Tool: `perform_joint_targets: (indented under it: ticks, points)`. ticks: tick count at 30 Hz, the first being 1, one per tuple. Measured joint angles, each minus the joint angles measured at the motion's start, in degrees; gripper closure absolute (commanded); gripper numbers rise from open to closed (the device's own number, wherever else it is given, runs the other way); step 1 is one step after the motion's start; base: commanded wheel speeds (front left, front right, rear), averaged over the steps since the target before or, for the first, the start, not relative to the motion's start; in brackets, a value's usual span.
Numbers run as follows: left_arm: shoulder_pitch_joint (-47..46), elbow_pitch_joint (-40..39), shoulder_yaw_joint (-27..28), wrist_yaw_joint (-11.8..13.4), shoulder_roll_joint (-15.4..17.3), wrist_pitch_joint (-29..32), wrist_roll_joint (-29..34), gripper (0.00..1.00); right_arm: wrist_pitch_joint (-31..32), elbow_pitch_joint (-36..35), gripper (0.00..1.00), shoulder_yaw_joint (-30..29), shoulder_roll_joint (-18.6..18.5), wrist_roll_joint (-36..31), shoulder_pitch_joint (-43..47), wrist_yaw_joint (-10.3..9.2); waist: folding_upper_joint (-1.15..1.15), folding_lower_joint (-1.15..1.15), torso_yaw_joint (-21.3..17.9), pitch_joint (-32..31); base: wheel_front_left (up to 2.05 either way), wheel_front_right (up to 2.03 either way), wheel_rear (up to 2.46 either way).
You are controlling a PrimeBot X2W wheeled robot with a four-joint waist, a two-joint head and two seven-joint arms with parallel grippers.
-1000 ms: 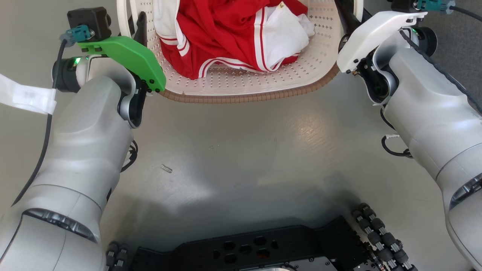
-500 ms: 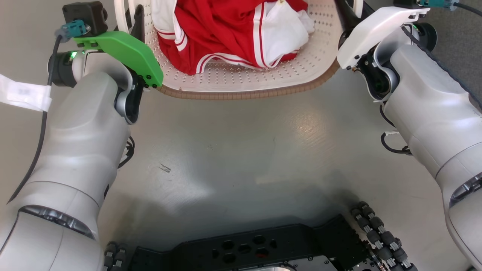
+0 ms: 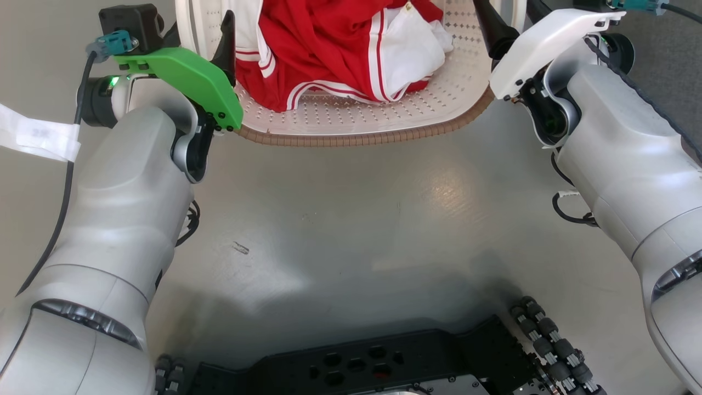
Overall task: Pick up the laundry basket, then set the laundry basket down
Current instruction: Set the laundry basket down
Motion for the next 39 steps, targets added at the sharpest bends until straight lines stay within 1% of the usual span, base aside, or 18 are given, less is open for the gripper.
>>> perform_joint_targets:
  ticks: [14, 28, 34, 39]
  points:
    - [1.1, 0.3, 0.9, -0.1, 0.1, 0.0, 1.8, 0.0, 0.0, 1.4, 0.0, -1.4, 0.6, -1.3, 1.9, 0.0, 0.0, 0.0, -0.3, -4.9, 0.0, 0.0, 0.0]
    - [6.9, -1.2, 2.5, -0.2, 1.4, 0.0, 3.3, 0.0, 0.0, 1.8, 0.0, -3.6, 0.6, -1.6, 7.9, 0.0, 0.0, 0.0, -1.0, -13.4, 0.0, 0.0, 0.0]
    - [9.3, -3.1, 3.9, -0.2, 1.7, 0.0, 4.7, 0.0, 0.0, -0.2, 0.0, -4.6, 0.3, -2.7, 9.8, 0.0, 0.0, 0.0, -1.1, -17.9, 0.0, 0.0, 0.0]
    - [12.2, -5.4, 5.6, -0.2, 2.1, 0.0, 5.3, 0.0, 0.0, -2.7, 0.0, -5.7, -1.2, -4.7, 11.1, 0.0, 0.0, 0.0, -1.1, -21.9, 0.0, 0.0, 0.0]
